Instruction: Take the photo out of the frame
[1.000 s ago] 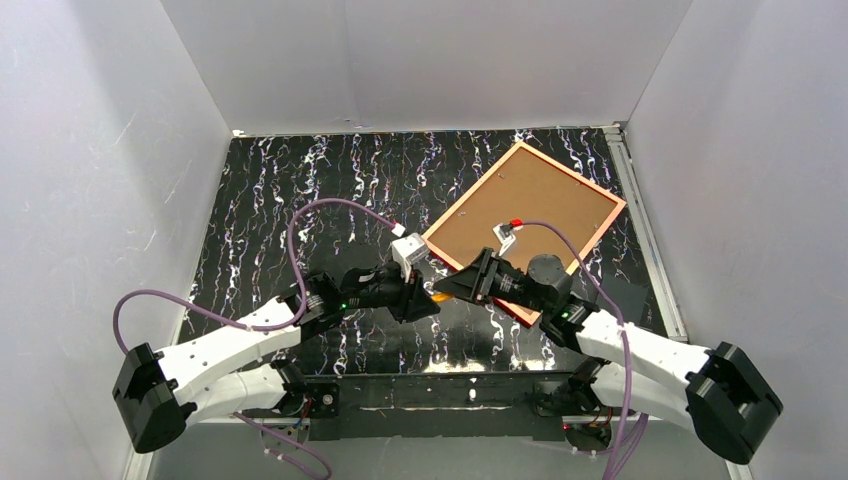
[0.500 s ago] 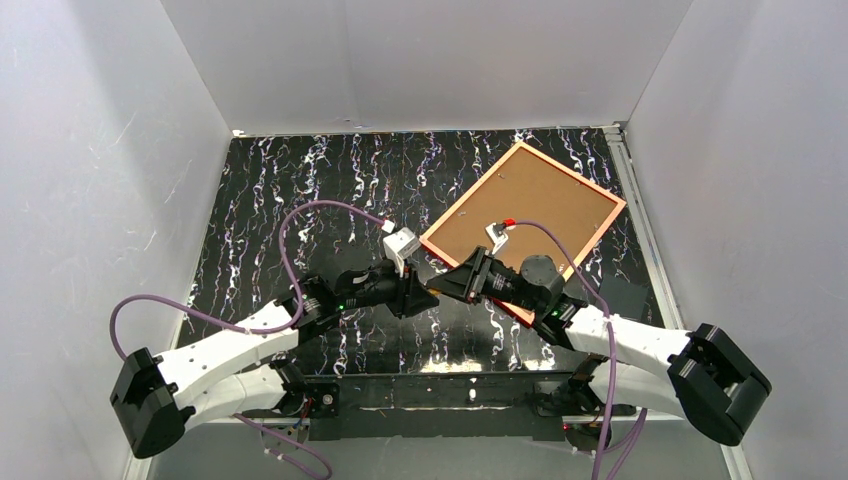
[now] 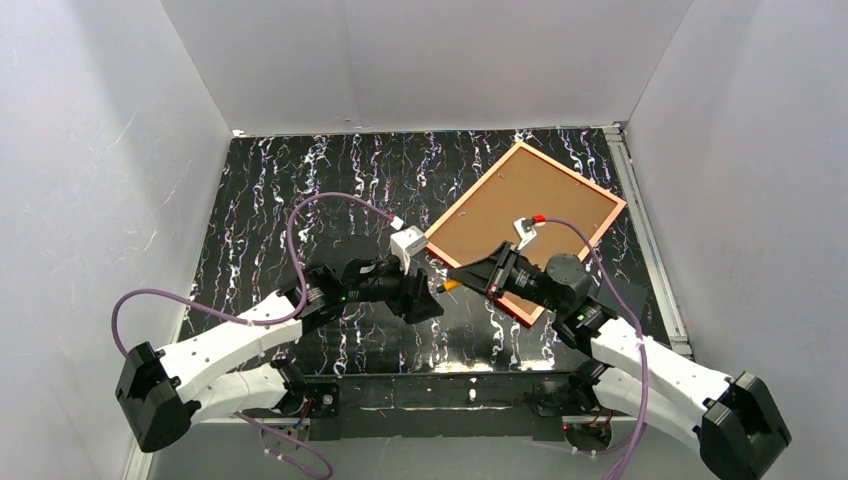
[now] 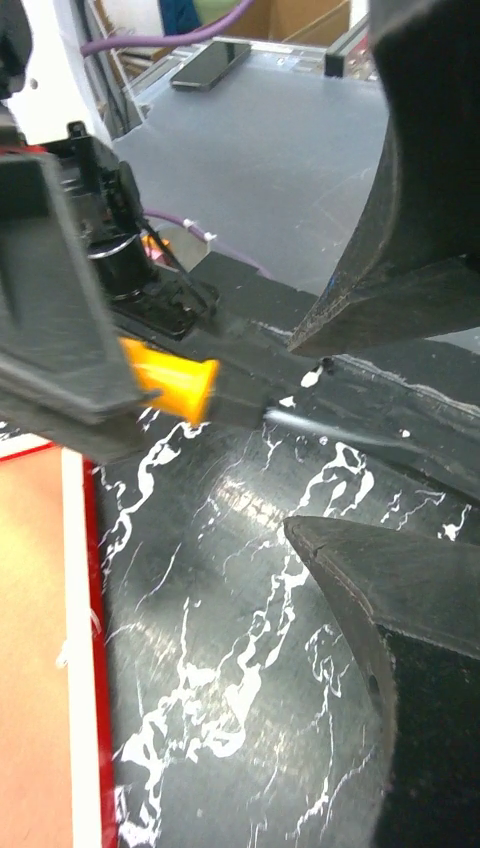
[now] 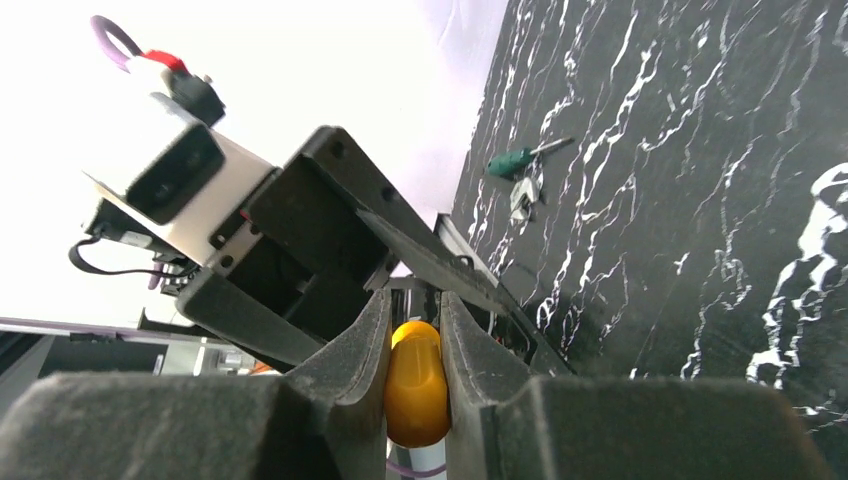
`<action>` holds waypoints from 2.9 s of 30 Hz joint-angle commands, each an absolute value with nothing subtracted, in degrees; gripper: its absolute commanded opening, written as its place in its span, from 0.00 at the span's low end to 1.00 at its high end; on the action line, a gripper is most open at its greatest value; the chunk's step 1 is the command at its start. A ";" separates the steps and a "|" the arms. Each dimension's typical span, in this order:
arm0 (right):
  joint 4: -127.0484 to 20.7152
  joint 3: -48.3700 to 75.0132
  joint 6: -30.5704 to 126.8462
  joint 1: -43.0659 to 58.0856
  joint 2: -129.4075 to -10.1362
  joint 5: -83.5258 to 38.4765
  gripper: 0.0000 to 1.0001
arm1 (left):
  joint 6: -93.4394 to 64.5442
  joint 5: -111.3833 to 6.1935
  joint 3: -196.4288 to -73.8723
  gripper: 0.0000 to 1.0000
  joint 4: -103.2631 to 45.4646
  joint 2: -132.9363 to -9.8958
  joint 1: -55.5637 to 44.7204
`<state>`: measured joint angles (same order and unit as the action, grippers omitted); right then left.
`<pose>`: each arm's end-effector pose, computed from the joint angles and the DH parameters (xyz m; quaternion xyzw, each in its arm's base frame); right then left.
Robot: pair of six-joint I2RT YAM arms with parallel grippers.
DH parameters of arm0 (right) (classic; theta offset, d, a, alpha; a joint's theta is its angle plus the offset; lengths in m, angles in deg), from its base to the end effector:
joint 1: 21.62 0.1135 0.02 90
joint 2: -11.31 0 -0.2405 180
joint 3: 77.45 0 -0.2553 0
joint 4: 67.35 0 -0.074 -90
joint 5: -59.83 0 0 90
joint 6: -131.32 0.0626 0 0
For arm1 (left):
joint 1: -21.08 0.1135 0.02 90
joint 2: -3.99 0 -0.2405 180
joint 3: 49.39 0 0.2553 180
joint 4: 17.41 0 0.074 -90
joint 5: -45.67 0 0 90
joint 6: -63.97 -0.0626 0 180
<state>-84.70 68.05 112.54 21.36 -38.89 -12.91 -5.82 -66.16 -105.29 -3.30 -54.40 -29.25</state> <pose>0.1670 0.1810 0.2330 0.0637 0.6944 0.6522 0.2974 0.1598 -0.2292 0.3338 0.3029 0.5610 -0.5371 0.5522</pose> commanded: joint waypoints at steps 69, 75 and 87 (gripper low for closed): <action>-34.83 46.53 85.72 -16.72 -41.05 -5.66 0.01 | -7.24 -48.38 -129.80 0.98 -34.49 -65.61 -16.93; -28.26 39.24 75.67 -24.64 -48.62 -15.44 0.01 | -10.67 -52.49 -128.01 0.98 -36.56 -66.56 -17.18; -28.91 27.85 68.84 -33.14 -63.71 -34.04 0.01 | -23.73 -40.60 -129.09 0.97 -41.33 -68.02 -30.71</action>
